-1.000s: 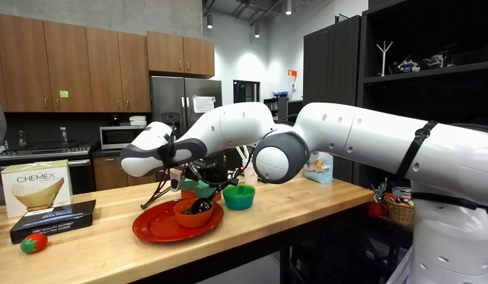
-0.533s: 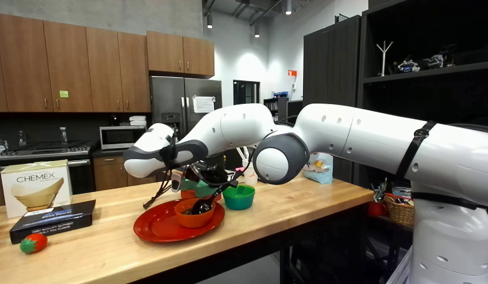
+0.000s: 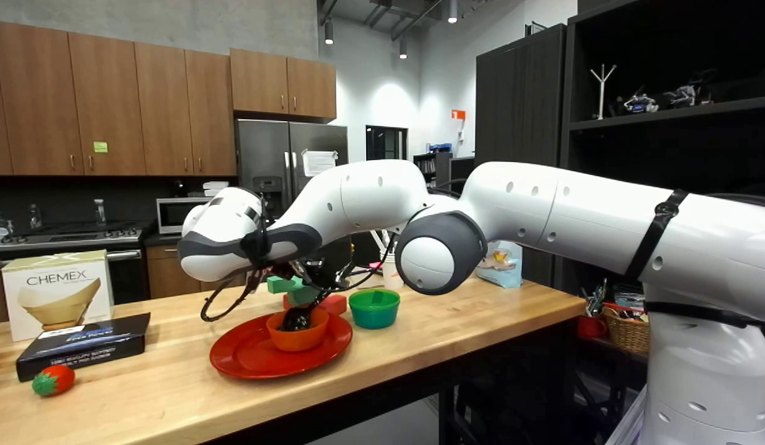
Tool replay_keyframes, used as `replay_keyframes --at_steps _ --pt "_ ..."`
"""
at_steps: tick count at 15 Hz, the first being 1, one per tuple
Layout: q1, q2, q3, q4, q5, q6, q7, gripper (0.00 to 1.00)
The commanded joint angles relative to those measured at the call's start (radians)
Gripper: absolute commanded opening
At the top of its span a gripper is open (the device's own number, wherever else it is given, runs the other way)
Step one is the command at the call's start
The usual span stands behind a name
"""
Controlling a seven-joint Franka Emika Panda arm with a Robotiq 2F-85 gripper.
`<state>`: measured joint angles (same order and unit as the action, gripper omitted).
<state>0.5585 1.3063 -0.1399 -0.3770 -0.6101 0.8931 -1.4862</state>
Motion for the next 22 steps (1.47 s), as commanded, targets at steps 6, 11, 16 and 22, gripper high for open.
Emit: replay_keyframes --at_steps 6,11,16,22 --pt "0.049 -0.036 -0.063 -0.024 -0.05 0.182 0.034 0.01" --pt "0.074 -0.056 -0.085 -0.024 -0.065 0.206 0.074 0.01" --pt "0.093 -0.078 -0.095 -0.029 -0.09 0.203 0.112 0.01" --pt "0.09 -0.067 -0.096 -0.016 -0.102 0.186 0.135 0.01"
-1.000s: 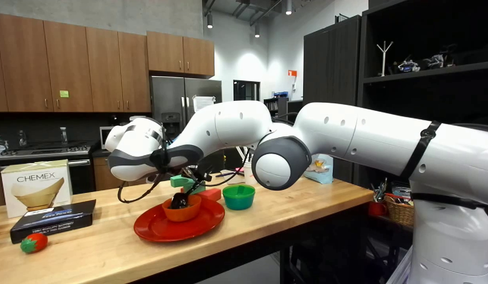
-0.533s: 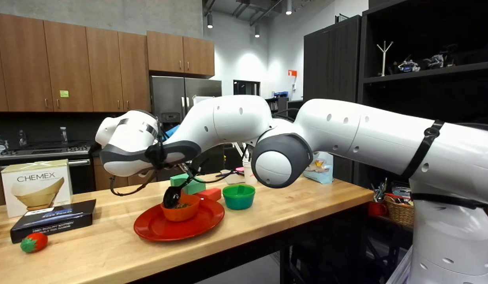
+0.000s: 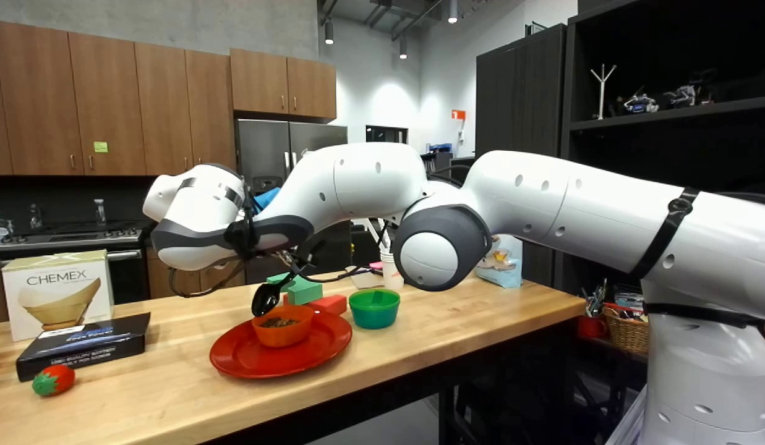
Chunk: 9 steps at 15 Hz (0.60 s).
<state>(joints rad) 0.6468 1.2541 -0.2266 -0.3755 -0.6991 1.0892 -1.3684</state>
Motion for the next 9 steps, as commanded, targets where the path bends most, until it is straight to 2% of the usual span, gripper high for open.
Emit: replay_keyframes --at_steps 1,9 --pt "-0.001 -0.008 -0.01 -0.006 -0.013 -0.017 0.016 0.01" --pt "-0.022 0.01 -0.007 0.007 -0.009 -0.055 0.033 0.01"
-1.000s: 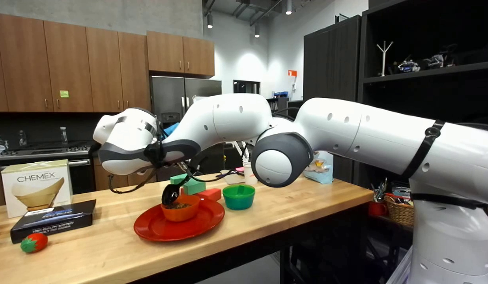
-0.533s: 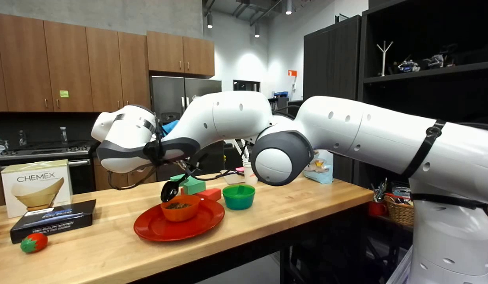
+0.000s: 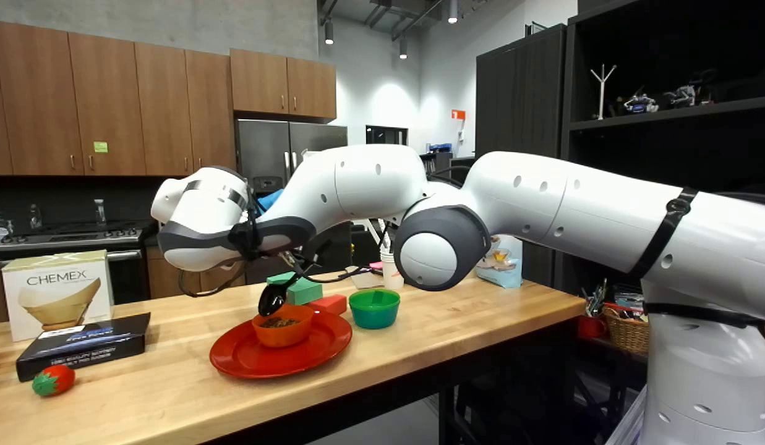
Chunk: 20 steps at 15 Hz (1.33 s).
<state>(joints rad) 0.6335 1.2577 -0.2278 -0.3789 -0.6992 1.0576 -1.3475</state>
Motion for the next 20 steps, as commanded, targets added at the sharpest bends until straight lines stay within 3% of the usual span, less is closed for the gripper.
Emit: replay_keyframes --at_steps 1,14,20 --pt "-0.012 0.009 -0.005 0.011 -0.009 -0.029 0.013 0.01" --pt "-0.015 0.042 0.014 0.014 0.007 -0.08 0.015 0.01" --pt "-0.052 0.036 0.057 0.01 0.07 -0.117 -0.015 0.01"
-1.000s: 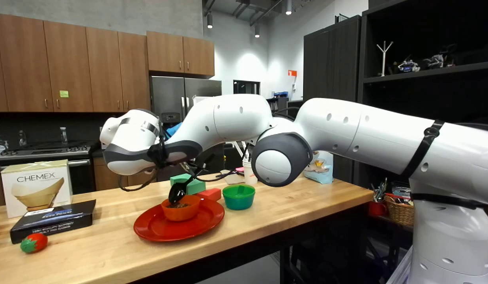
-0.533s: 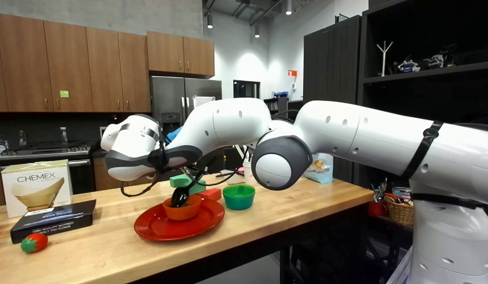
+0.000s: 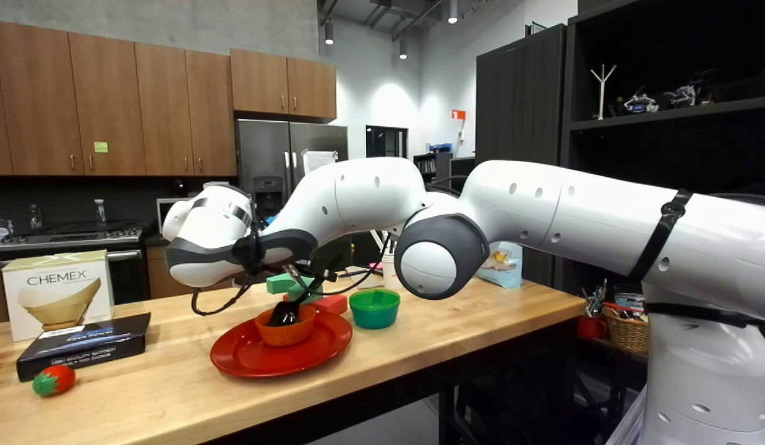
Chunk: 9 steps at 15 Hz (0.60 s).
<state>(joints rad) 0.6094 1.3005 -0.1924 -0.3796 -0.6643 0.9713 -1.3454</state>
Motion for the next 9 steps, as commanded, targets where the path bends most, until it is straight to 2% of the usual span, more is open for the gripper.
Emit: replay_keyframes --at_steps 1,9 --pt "-0.034 -0.009 0.027 0.006 0.046 -0.05 -0.027 0.01" --pt "-0.06 0.008 0.06 0.003 0.162 -0.22 -0.02 0.01"
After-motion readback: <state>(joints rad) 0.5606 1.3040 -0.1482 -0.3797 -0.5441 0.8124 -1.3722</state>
